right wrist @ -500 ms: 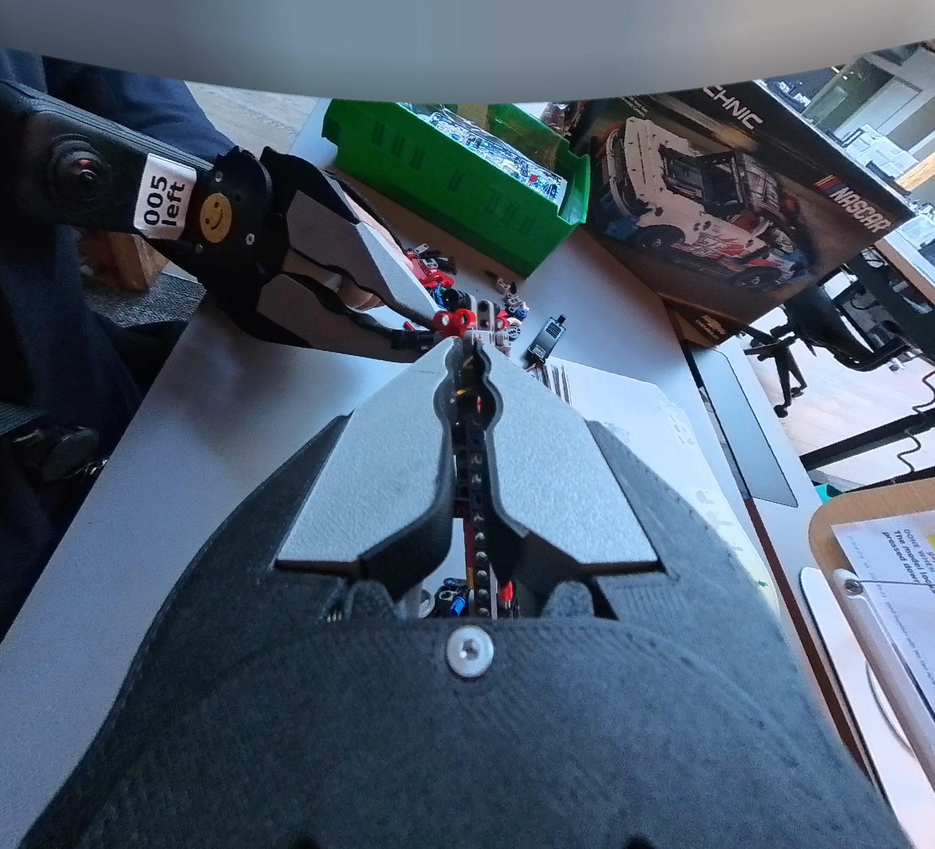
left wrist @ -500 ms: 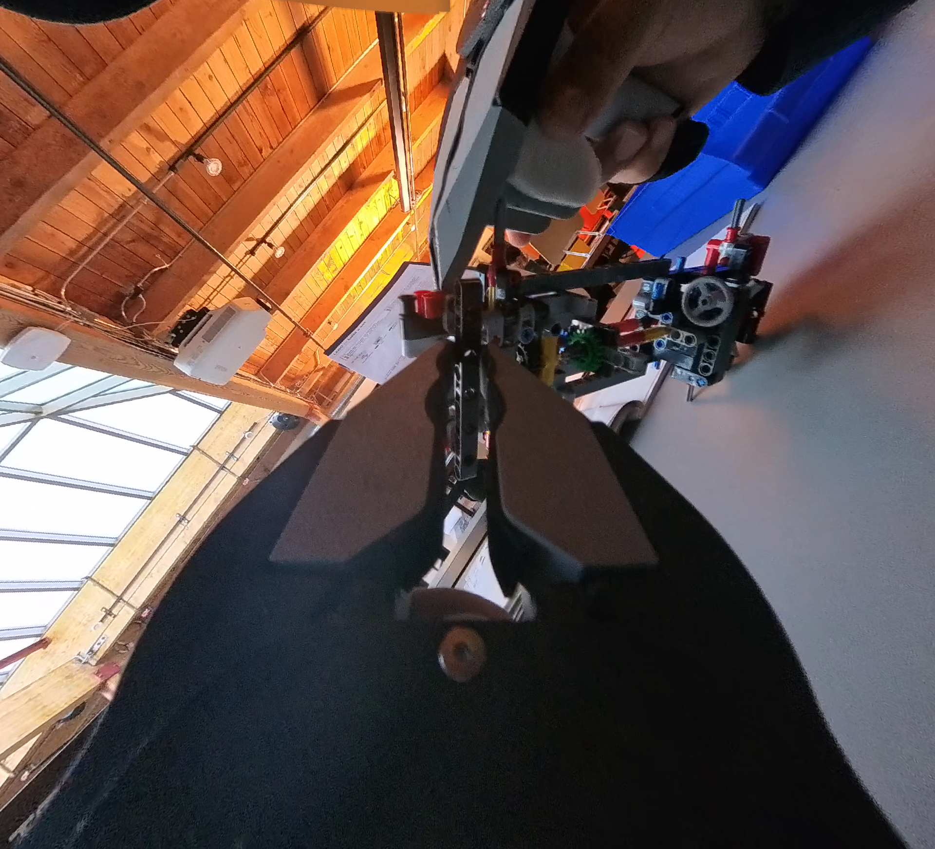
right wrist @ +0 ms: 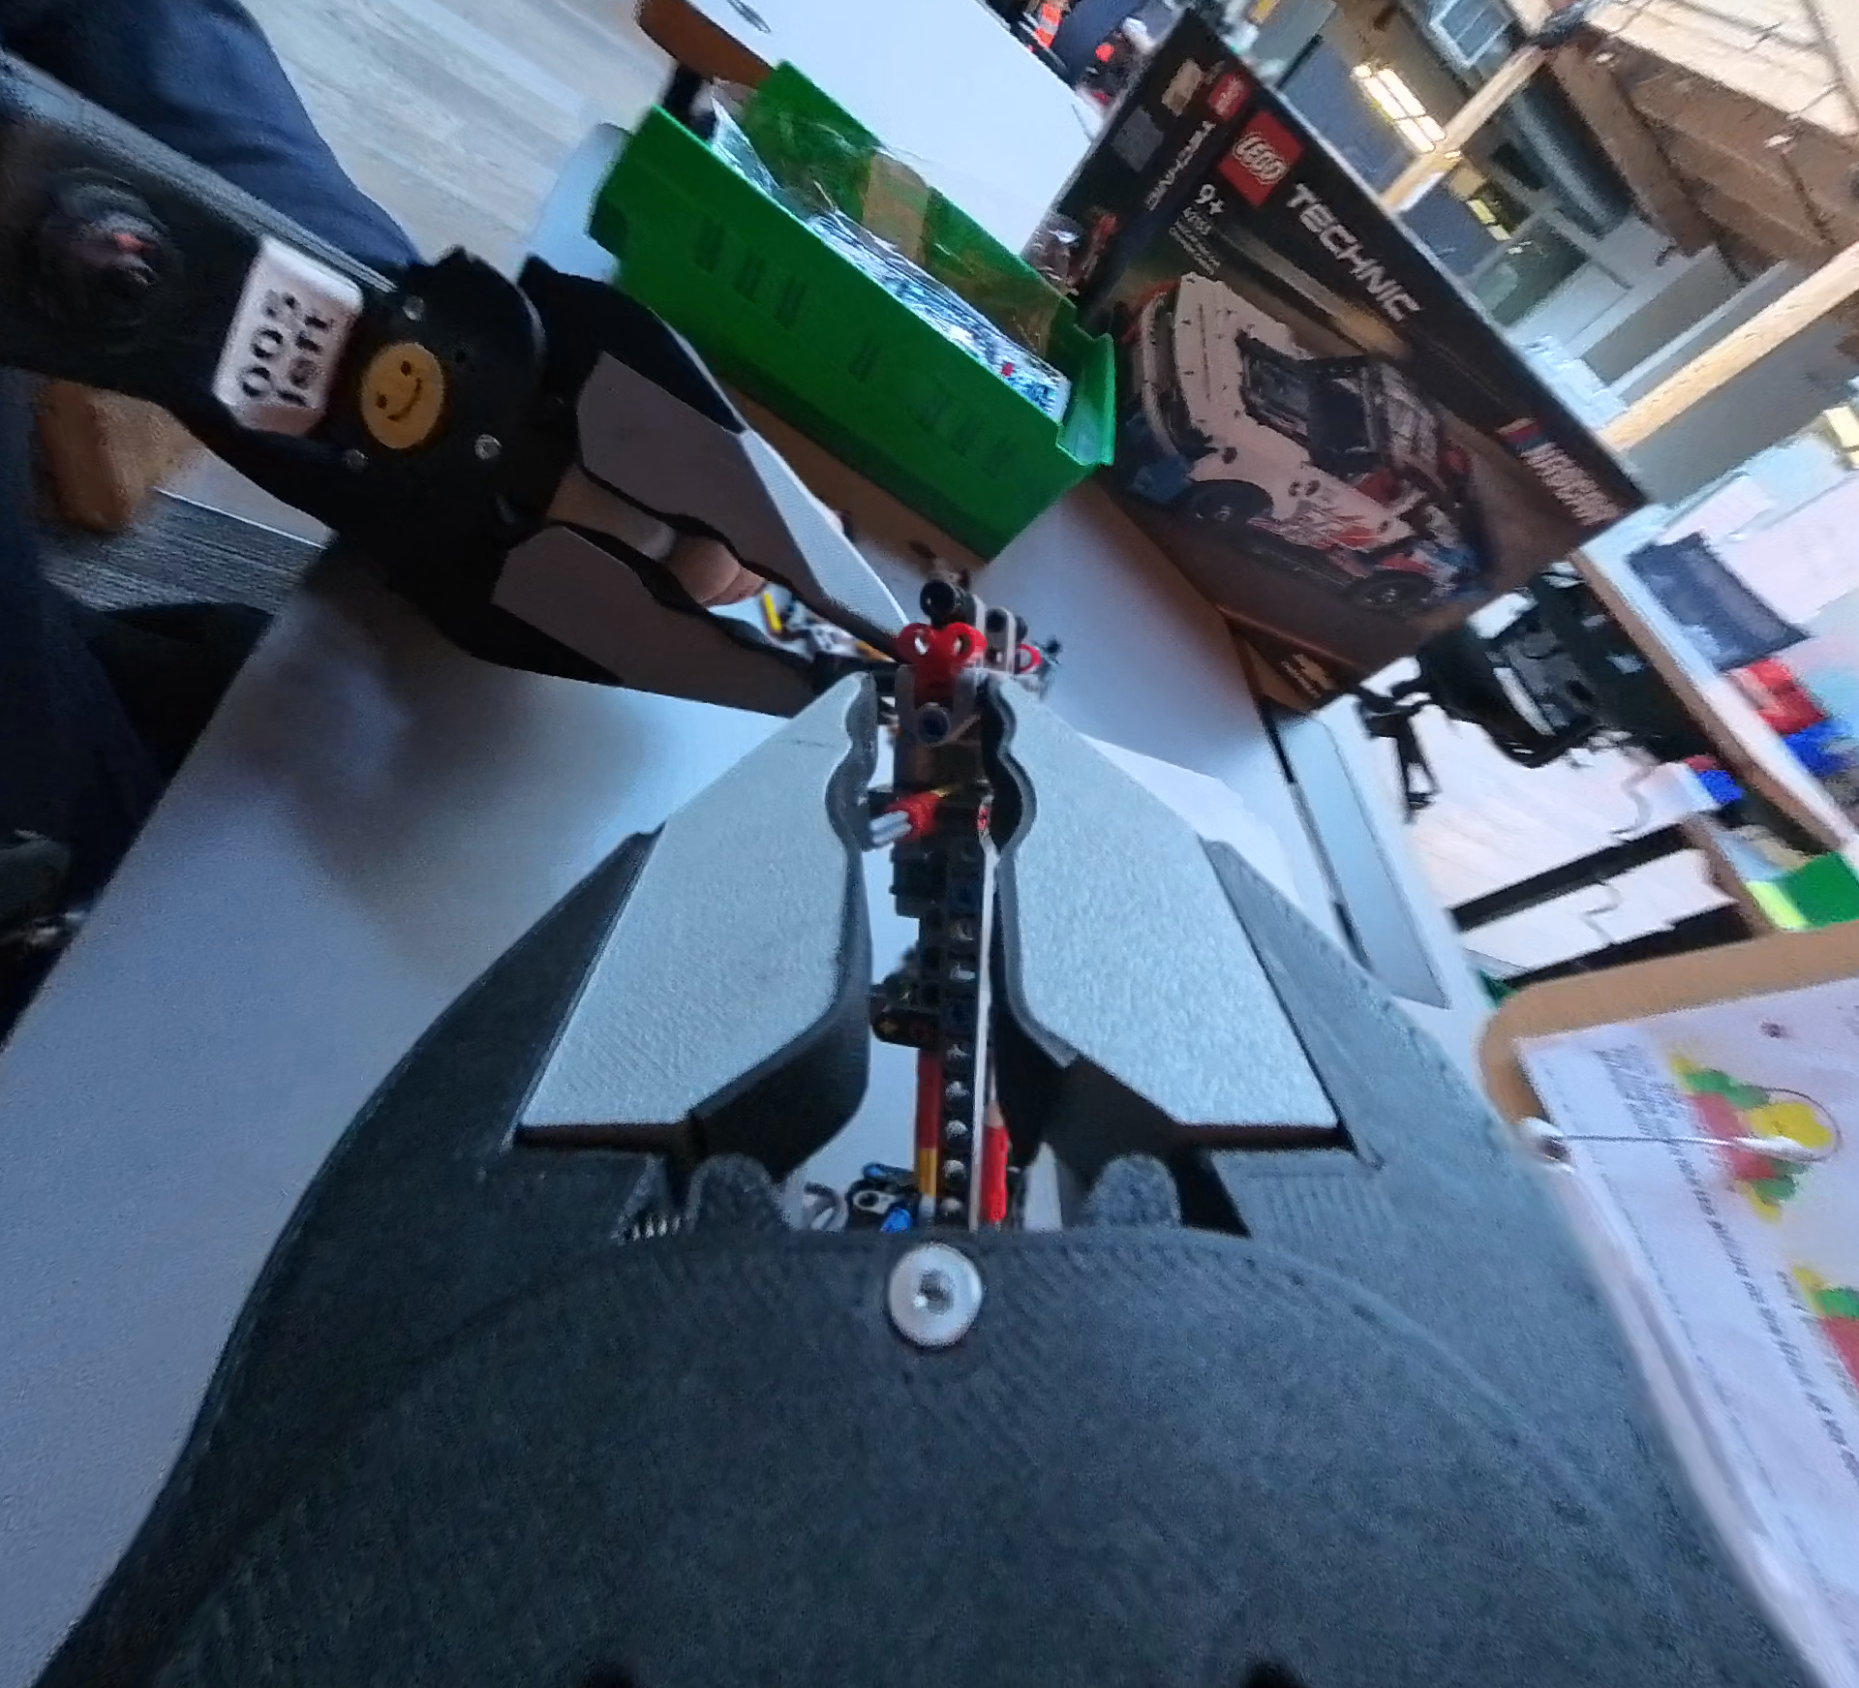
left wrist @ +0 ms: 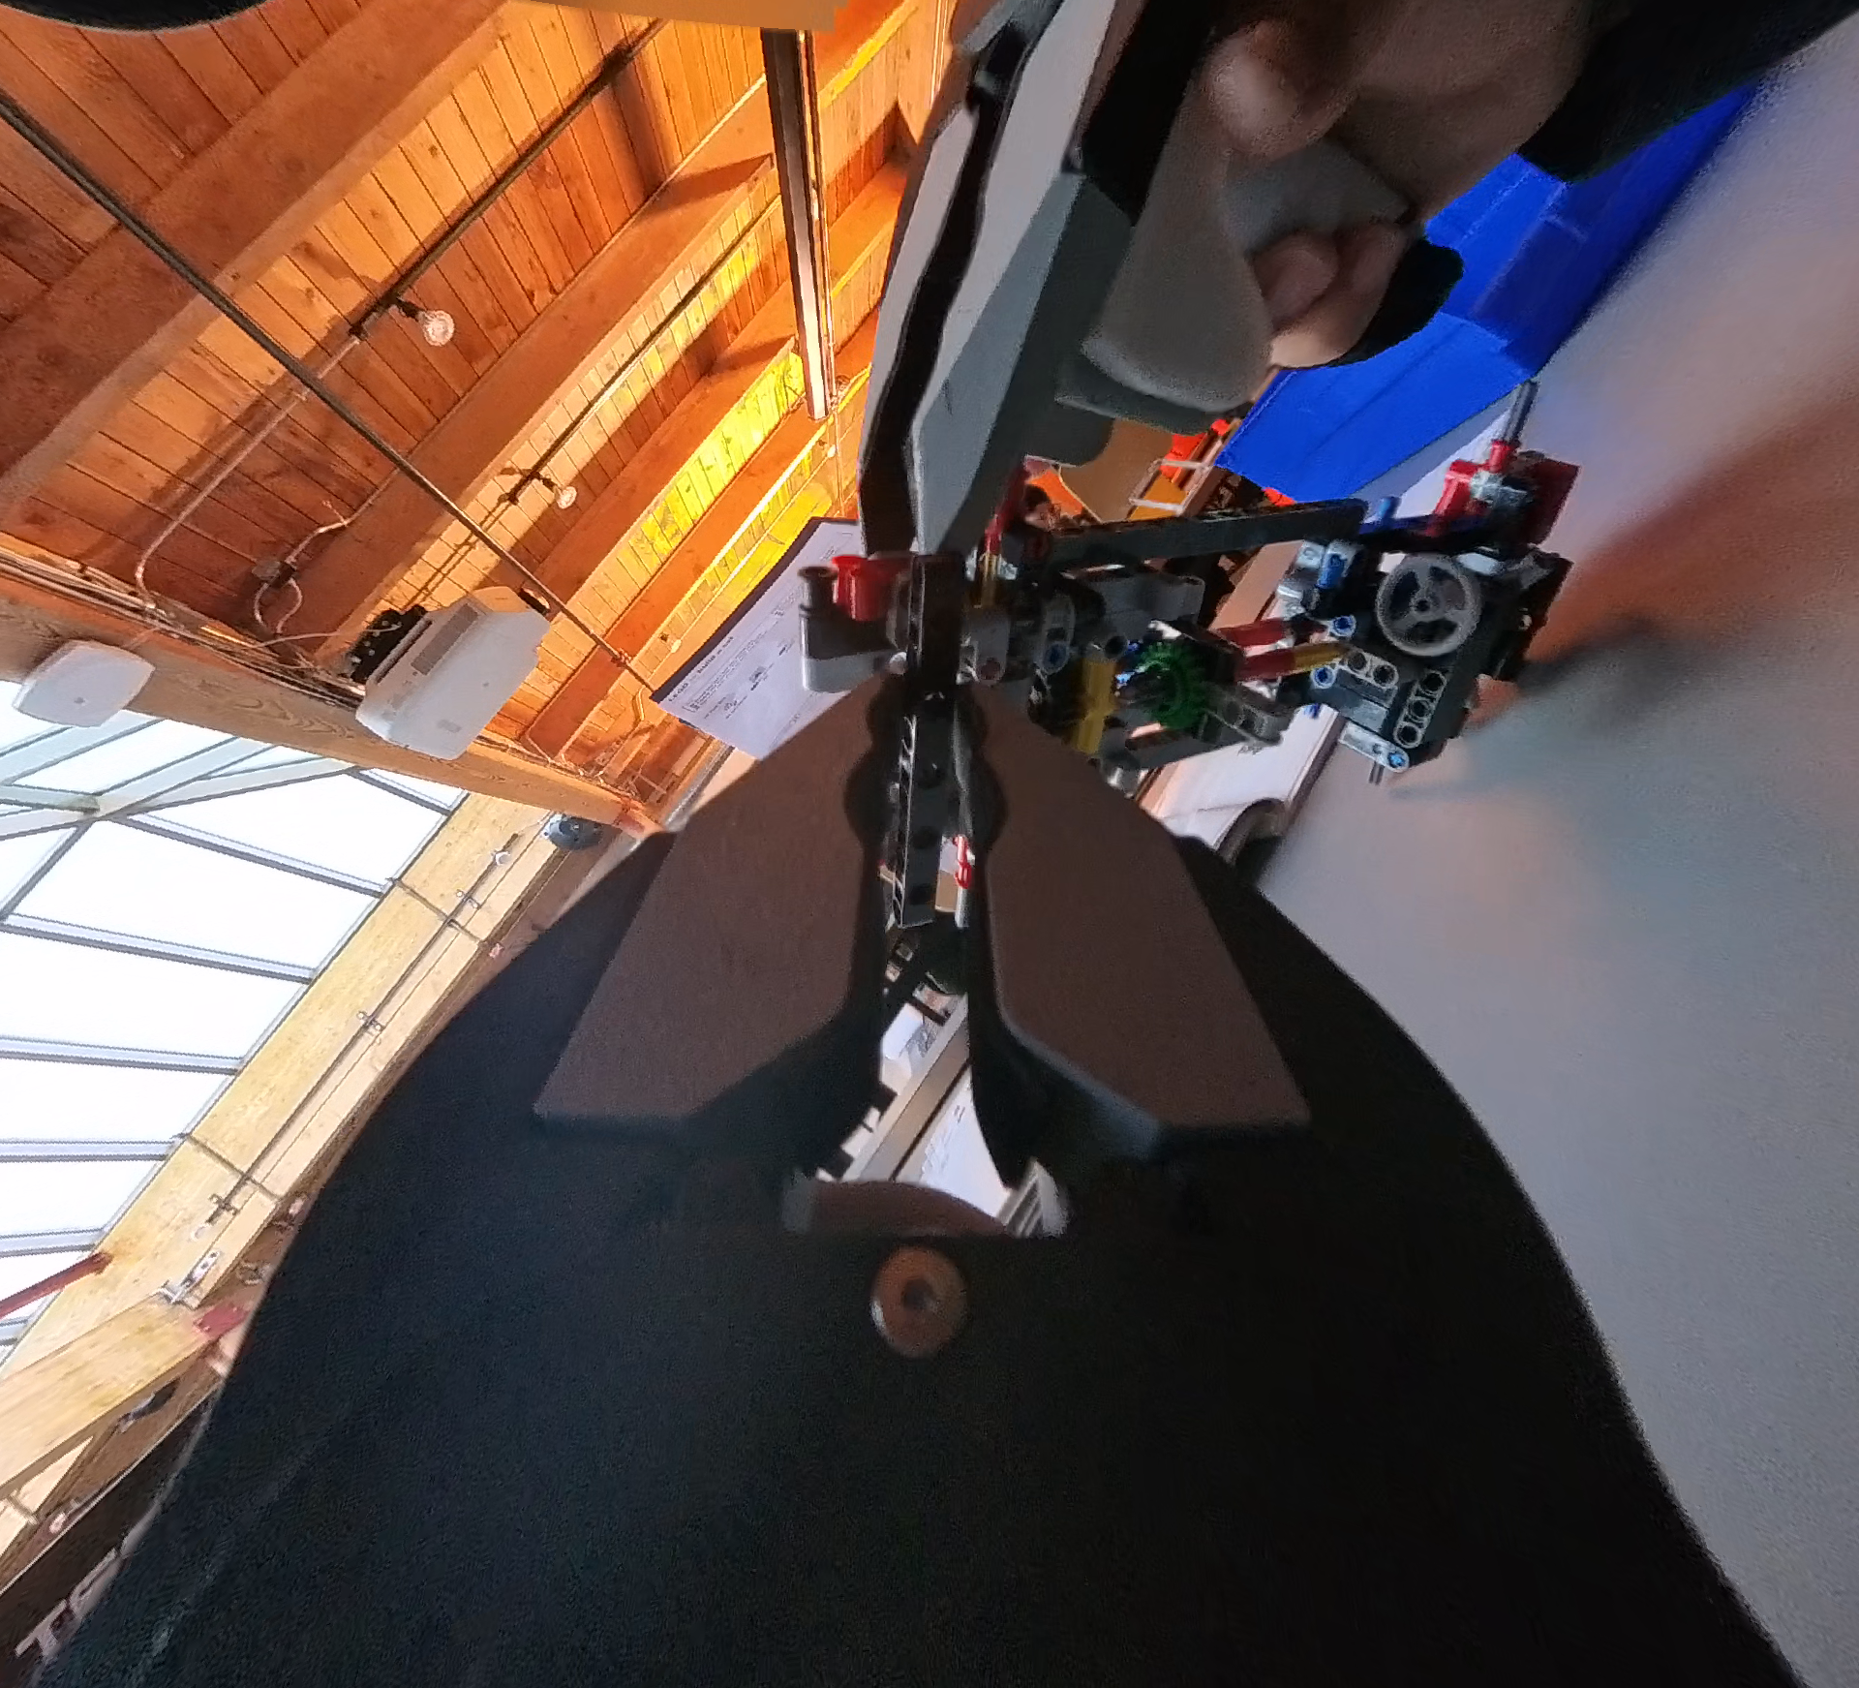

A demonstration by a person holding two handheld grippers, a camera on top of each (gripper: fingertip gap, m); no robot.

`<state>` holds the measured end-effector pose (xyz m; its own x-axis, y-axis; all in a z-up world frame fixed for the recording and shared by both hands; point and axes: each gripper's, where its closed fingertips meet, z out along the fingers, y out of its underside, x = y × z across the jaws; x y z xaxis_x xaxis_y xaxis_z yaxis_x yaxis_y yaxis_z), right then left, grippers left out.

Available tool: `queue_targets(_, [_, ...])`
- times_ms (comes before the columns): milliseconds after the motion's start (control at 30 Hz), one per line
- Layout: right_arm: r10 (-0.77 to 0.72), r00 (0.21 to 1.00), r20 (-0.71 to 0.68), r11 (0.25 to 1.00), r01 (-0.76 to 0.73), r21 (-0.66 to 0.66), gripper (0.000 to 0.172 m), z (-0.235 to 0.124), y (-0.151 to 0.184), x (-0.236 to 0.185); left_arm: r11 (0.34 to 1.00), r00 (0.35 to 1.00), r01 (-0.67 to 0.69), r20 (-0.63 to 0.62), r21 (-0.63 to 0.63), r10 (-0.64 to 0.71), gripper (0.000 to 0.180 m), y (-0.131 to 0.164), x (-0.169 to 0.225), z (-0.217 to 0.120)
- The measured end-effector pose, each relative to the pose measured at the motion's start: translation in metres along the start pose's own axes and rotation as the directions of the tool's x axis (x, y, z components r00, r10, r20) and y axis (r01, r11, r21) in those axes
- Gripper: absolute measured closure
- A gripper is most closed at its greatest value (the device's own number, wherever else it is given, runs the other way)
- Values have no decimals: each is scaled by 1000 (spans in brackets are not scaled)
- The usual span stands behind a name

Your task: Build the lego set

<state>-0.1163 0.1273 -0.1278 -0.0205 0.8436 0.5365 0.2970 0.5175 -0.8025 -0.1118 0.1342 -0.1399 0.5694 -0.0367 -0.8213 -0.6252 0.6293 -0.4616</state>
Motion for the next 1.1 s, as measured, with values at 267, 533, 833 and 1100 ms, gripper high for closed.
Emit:
queue_targets(267, [29, 1000, -9, 999, -29, 44, 129, -17, -11, -4, 1000, 1000, 14, 4, -9, -14, 173, 2, -1, 2])
queue_targets(533, [-160, 948, -274, 984, 132, -116, 139, 4, 5, 0, 1000, 1000, -5, 8, -15, 5, 173, 0, 0, 2])
queue_targets(833, [-159, 947, -280, 987, 145, -72, 142, 6, 9, -4, 1000, 998, 20, -61, -24, -21, 173, -1, 11, -1])
queue_targets(1100, [-197, 964, -179, 977, 176, -122, 141, 6, 23, -8, 984, 961, 159, -239, 75, -137, 178, -9, 9, -20])
